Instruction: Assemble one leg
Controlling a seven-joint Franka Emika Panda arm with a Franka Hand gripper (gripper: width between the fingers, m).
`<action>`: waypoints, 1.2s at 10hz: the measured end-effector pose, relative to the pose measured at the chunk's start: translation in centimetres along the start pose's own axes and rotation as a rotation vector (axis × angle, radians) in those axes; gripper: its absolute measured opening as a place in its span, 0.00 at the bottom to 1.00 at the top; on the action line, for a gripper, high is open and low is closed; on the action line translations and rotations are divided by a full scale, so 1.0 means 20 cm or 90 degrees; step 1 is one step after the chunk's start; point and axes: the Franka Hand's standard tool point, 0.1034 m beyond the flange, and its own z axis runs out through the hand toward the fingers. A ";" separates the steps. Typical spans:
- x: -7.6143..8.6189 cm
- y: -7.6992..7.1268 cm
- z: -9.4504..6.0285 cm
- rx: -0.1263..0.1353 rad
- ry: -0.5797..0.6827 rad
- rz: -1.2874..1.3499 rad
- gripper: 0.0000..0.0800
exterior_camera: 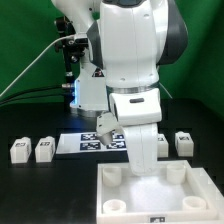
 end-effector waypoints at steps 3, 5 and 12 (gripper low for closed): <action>0.00 0.06 0.00 -0.003 0.002 0.001 0.08; 0.00 0.06 0.00 -0.001 0.001 0.015 0.08; -0.01 0.06 0.00 0.000 0.001 0.017 0.80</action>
Offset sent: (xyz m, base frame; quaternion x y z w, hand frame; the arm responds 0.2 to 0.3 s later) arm 0.0224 0.0222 -0.0017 -0.0109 0.0054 -0.0052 0.9999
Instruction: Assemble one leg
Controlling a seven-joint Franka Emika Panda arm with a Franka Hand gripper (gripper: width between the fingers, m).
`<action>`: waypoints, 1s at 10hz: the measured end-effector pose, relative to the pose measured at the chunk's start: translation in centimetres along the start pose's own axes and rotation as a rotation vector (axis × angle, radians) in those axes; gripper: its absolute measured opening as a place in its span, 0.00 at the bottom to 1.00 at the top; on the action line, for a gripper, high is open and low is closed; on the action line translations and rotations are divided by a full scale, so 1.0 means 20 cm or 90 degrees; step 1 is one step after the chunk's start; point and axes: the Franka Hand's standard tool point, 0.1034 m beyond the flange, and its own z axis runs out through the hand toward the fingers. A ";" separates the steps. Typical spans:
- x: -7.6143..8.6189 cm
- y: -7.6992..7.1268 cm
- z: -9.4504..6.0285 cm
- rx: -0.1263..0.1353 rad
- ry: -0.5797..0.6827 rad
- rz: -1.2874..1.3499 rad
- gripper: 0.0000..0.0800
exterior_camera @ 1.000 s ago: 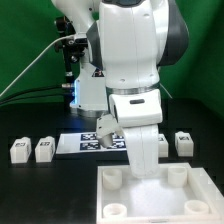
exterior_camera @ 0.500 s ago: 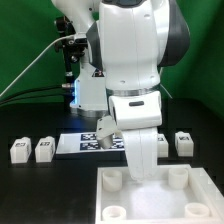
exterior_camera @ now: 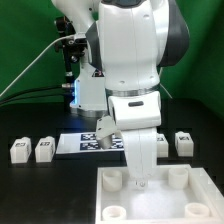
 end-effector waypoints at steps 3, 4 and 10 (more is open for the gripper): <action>0.00 0.00 0.00 0.000 0.000 0.001 0.81; 0.00 0.00 0.00 0.000 0.000 0.001 0.81; 0.02 -0.06 -0.22 -0.031 -0.011 0.094 0.81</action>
Offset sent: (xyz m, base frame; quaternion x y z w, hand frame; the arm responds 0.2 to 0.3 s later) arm 0.0000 0.0000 0.0000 0.0000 0.0000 0.0000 1.0000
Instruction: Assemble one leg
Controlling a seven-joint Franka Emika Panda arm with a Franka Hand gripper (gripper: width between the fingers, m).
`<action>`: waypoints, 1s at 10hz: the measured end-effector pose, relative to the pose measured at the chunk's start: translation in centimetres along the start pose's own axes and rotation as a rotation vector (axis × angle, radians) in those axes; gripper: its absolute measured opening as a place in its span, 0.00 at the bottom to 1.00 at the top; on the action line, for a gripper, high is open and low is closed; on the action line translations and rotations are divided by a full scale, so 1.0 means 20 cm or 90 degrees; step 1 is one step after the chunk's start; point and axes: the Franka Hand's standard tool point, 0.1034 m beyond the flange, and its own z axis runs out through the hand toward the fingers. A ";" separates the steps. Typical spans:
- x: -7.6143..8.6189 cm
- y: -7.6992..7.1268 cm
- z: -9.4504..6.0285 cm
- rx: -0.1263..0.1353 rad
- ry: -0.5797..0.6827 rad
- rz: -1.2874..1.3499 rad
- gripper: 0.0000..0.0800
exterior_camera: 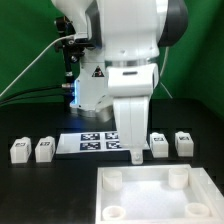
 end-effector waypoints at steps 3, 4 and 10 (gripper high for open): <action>0.28 -0.07 -0.15 -0.006 0.010 0.345 0.81; 0.35 -0.14 -0.11 -0.020 0.034 0.425 0.81; 0.44 -0.30 -0.01 0.036 0.032 0.887 0.81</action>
Offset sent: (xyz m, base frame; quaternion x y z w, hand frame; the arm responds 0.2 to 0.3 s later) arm -0.0542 0.0615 -0.0349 -0.0047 0.0193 0.3604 0.9326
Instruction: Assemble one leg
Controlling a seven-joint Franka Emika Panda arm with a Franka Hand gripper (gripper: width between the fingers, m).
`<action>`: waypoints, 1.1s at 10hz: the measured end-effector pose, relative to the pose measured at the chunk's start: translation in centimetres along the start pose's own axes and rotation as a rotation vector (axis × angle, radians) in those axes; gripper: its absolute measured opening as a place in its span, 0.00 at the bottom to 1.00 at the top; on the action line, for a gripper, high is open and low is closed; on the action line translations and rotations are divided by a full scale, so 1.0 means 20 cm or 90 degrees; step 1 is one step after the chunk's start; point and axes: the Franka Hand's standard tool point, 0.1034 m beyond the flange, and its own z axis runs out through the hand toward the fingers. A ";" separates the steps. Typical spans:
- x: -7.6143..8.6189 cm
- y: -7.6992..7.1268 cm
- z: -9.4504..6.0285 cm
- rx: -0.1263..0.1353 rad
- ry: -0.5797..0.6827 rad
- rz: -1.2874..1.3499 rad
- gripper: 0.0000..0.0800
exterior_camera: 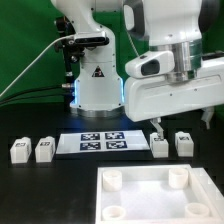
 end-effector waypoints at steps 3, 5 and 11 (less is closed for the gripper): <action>-0.11 -0.13 0.08 0.000 -0.021 0.069 0.81; -0.11 -0.13 0.07 -0.001 -0.025 0.066 0.81; -0.21 -0.10 0.11 -0.037 -0.404 0.085 0.81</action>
Offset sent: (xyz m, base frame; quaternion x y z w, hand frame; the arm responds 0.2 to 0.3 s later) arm 0.0000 0.0000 0.0000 0.0000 0.0000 0.0000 1.0000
